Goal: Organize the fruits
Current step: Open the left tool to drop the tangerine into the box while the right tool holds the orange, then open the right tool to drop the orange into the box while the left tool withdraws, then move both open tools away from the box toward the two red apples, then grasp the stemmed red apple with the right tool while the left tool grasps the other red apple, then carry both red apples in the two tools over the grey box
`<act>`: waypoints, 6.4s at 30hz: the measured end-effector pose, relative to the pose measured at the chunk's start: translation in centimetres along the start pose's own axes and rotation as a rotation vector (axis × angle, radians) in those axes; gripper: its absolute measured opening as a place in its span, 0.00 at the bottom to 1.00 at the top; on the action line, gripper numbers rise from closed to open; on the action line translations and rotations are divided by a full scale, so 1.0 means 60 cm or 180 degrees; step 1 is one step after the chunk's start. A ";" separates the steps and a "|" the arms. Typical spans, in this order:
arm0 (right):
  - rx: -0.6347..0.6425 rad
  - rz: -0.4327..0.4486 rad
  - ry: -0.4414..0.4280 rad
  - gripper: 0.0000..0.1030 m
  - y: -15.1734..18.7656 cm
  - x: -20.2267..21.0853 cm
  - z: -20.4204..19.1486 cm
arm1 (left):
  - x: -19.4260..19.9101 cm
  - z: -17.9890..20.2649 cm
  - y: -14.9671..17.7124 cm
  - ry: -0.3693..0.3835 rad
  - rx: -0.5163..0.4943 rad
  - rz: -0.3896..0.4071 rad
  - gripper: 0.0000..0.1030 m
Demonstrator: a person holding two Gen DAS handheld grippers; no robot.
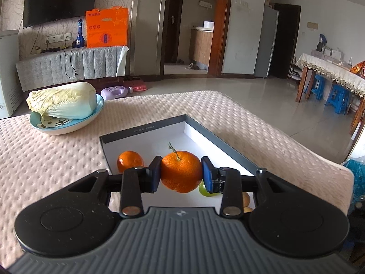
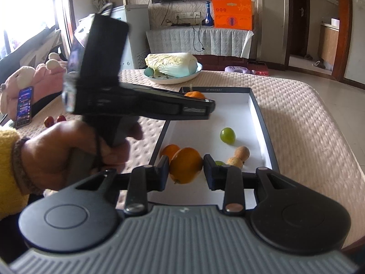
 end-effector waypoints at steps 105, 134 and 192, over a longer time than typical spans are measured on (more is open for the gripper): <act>0.0400 0.1048 0.1028 0.49 0.038 0.096 -0.222 | 0.357 -0.411 0.123 -0.1318 0.0893 0.0295 0.74; 0.0800 0.0193 -0.0966 0.48 -0.056 -0.301 -0.381 | 0.353 -0.649 0.202 -0.1945 0.1483 -0.0147 0.73; 0.0913 0.0126 -0.0748 0.31 -0.036 -0.294 -0.375 | 0.187 -0.601 0.224 -0.1696 0.1039 -0.0475 0.37</act>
Point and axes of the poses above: each gripper's, at about its wrist camera, not at the fingertips, and x roughly against the way its jaws point, z to its right, y to its underside, the point moved 3 cm from there along -x, roughly the way its jaws point, and after that the axes turned 14 degrees about -y, right-handed, at the moved point
